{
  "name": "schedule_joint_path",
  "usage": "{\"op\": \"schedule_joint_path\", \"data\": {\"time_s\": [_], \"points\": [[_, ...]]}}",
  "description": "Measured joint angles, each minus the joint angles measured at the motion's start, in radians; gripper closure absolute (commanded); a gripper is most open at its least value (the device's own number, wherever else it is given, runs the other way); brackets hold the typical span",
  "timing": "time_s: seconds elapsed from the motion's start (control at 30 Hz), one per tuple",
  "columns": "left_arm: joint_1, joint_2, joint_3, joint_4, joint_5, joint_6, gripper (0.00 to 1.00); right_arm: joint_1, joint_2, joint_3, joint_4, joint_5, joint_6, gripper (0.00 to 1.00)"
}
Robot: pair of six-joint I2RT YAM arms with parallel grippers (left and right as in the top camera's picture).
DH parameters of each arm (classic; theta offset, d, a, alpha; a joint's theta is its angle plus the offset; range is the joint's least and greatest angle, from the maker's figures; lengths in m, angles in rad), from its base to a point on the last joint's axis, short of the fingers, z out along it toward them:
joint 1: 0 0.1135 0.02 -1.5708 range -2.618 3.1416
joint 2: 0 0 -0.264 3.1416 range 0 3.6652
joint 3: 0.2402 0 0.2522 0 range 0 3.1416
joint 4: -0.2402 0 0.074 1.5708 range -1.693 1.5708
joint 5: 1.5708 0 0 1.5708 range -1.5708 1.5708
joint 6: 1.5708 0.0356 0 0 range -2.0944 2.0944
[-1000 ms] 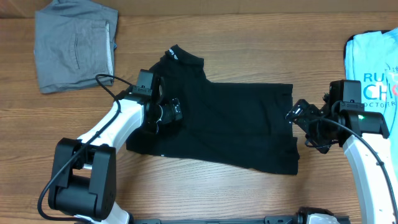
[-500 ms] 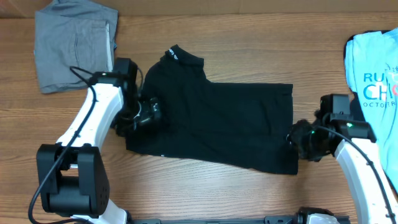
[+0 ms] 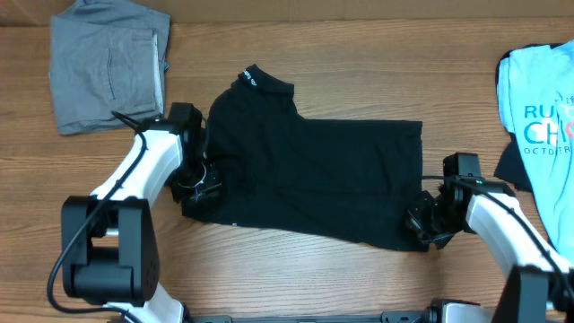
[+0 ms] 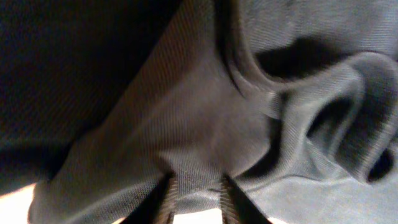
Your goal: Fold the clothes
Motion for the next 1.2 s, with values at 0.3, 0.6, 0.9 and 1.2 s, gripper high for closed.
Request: {"op": "schedule_joint_path", "data": {"time_s": [0.3, 0.6, 0.9, 1.2], "points": [[0.032, 0.099, 0.001, 0.010, 0.040, 0.002, 0.78, -0.007, 0.069, 0.013, 0.002, -0.010, 0.042, 0.96], [0.167, 0.115, 0.001, -0.055, 0.053, -0.001, 0.92, -0.004, 0.075, 0.020, -0.012, 0.006, 0.119, 0.96], [0.227, 0.116, -0.001, -0.099, 0.028, -0.006, 0.92, 0.001, 0.092, 0.052, -0.083, 0.070, 0.180, 0.96], [0.228, -0.061, -0.009, -0.142, -0.005, -0.056, 0.91, 0.001, 0.033, 0.088, -0.246, 0.263, 0.297, 0.96]]}}
